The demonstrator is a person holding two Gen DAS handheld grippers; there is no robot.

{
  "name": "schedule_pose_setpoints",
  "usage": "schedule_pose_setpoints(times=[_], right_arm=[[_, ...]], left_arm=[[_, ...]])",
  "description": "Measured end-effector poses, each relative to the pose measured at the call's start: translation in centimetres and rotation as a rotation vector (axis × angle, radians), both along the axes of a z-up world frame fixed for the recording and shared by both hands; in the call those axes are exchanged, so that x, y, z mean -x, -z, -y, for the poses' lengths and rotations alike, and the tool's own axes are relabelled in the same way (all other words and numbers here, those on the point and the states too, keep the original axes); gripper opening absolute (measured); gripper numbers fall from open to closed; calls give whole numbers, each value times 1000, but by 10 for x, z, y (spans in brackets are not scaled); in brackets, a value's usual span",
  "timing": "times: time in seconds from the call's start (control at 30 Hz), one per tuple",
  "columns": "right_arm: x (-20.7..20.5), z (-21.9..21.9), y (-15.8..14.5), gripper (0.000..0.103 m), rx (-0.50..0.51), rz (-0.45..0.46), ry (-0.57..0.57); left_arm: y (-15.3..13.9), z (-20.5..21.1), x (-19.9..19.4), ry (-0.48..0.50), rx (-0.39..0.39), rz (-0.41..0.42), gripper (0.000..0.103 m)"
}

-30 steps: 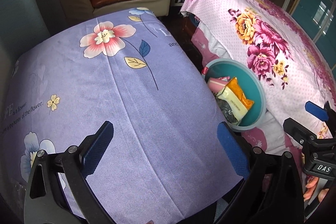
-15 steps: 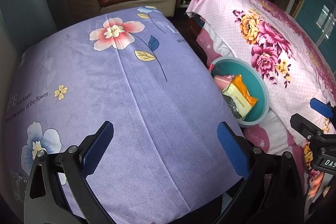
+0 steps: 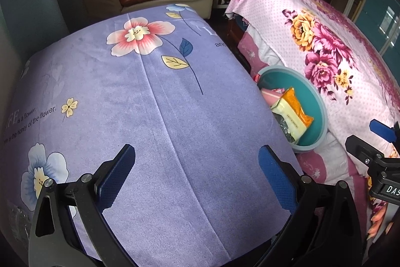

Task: Collect trash

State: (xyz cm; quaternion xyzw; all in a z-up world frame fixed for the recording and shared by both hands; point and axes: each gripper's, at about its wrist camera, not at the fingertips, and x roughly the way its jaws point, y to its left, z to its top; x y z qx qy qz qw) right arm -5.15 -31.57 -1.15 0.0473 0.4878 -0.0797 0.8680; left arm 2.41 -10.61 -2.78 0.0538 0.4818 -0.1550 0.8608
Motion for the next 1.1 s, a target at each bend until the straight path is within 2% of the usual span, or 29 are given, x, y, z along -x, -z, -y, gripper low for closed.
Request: schedule_pose_setpoints(times=[1.1], right_arm=[[-24,13,40,96,-6,-64,38]], left_arm=[[23,6,-14,-12,-74,19,99]])
